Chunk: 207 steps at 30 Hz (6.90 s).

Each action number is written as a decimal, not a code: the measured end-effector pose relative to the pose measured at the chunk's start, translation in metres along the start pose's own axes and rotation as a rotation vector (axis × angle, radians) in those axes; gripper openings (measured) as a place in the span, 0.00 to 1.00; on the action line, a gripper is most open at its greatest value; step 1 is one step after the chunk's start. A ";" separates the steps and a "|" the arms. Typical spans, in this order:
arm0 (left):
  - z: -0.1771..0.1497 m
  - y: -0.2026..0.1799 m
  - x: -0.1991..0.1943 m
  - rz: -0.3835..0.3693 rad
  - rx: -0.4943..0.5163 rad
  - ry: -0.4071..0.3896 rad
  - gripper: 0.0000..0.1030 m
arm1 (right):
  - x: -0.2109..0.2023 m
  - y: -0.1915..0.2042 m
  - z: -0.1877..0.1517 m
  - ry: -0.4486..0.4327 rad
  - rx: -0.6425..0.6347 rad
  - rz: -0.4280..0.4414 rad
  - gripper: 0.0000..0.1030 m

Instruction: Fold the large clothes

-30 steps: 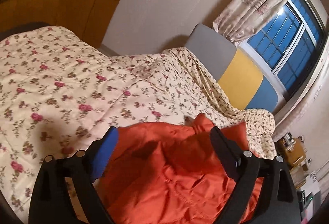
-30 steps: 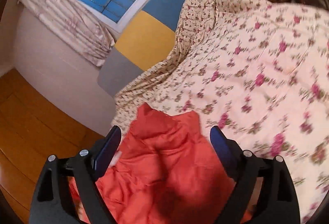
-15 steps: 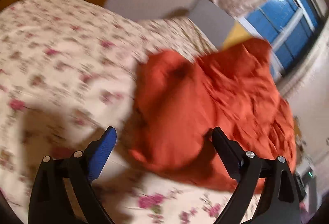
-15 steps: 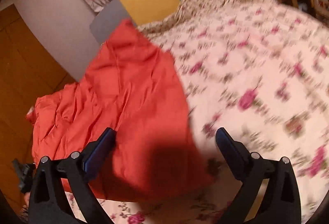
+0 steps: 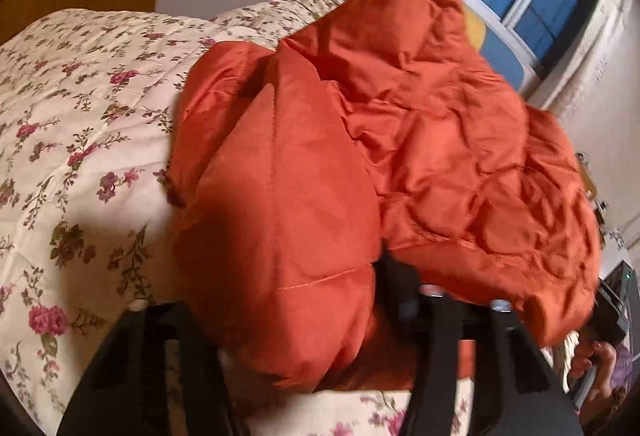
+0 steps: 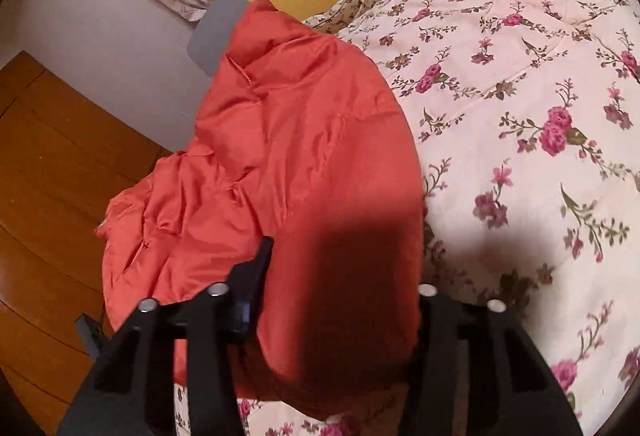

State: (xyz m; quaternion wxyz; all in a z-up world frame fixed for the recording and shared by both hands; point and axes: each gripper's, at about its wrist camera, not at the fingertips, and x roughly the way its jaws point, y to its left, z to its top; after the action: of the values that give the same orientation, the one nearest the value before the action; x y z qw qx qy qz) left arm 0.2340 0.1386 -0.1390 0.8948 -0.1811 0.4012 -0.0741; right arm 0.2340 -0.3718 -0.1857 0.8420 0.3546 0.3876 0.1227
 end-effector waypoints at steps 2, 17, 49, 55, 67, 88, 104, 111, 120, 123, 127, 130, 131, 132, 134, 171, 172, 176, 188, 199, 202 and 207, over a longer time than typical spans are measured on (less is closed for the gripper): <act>-0.005 -0.003 -0.006 -0.006 0.023 0.009 0.37 | -0.007 0.001 -0.003 0.000 0.001 0.015 0.37; -0.071 -0.019 -0.059 -0.083 0.073 0.050 0.36 | -0.096 -0.007 -0.058 -0.003 -0.049 0.021 0.36; 0.004 -0.053 -0.083 0.022 0.171 -0.158 0.91 | -0.119 0.025 -0.014 -0.134 -0.188 -0.164 0.86; 0.047 -0.048 -0.030 0.048 0.102 -0.075 0.91 | -0.091 0.030 0.027 -0.097 -0.177 -0.172 0.86; 0.046 -0.052 -0.027 -0.028 0.102 -0.148 0.16 | -0.077 0.057 0.033 -0.111 -0.263 -0.167 0.18; 0.086 -0.040 0.011 0.240 0.011 -0.335 0.15 | 0.031 0.081 0.094 -0.184 -0.298 -0.365 0.13; 0.081 -0.001 0.089 0.196 -0.122 -0.099 0.31 | 0.091 0.026 0.099 -0.058 -0.164 -0.412 0.25; 0.079 -0.007 0.080 0.277 -0.121 -0.095 0.62 | 0.095 0.029 0.097 -0.060 -0.187 -0.441 0.26; 0.045 -0.091 -0.029 0.178 -0.028 -0.400 0.80 | 0.095 0.039 0.096 -0.071 -0.226 -0.508 0.45; 0.037 -0.141 -0.021 0.151 0.153 -0.367 0.81 | 0.079 0.054 0.094 -0.123 -0.259 -0.504 0.60; 0.034 -0.167 -0.004 0.152 0.242 -0.344 0.82 | 0.033 0.097 0.076 -0.214 -0.358 -0.407 0.59; 0.038 -0.166 0.014 0.183 0.223 -0.301 0.82 | 0.016 0.131 0.050 -0.219 -0.469 -0.324 0.59; 0.039 -0.164 0.021 0.197 0.218 -0.286 0.82 | 0.019 0.142 0.040 -0.202 -0.519 -0.303 0.59; 0.039 -0.161 0.028 0.205 0.214 -0.268 0.82 | 0.024 0.149 0.034 -0.188 -0.546 -0.294 0.59; 0.037 -0.153 0.036 0.219 0.198 -0.237 0.82 | 0.042 0.159 0.021 -0.159 -0.617 -0.297 0.59; 0.070 -0.064 0.045 0.458 0.104 -0.144 0.94 | 0.061 0.060 0.066 -0.050 -0.379 -0.456 0.68; 0.070 -0.056 0.050 0.464 0.085 -0.125 0.94 | 0.064 0.056 0.067 -0.050 -0.370 -0.449 0.69; 0.068 -0.025 0.070 0.377 -0.021 -0.049 0.97 | 0.073 0.052 0.064 -0.050 -0.371 -0.467 0.72; 0.063 -0.021 0.075 0.323 -0.057 -0.057 0.97 | 0.079 0.050 0.063 -0.067 -0.358 -0.474 0.75; 0.007 -0.067 -0.017 0.279 0.137 -0.232 0.97 | 0.027 0.091 0.037 -0.125 -0.362 -0.480 0.77; -0.010 -0.063 -0.023 0.258 0.107 -0.209 0.97 | 0.013 0.106 0.024 -0.129 -0.353 -0.430 0.77; -0.030 -0.062 -0.027 0.232 0.080 -0.178 0.97 | -0.001 0.138 -0.003 -0.142 -0.404 -0.387 0.77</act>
State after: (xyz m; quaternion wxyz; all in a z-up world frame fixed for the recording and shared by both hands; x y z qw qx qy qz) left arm 0.1944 0.0809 -0.1148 0.9359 -0.1035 0.3352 0.0302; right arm 0.2411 -0.2718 -0.0913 0.9284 0.1067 0.3558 0.0096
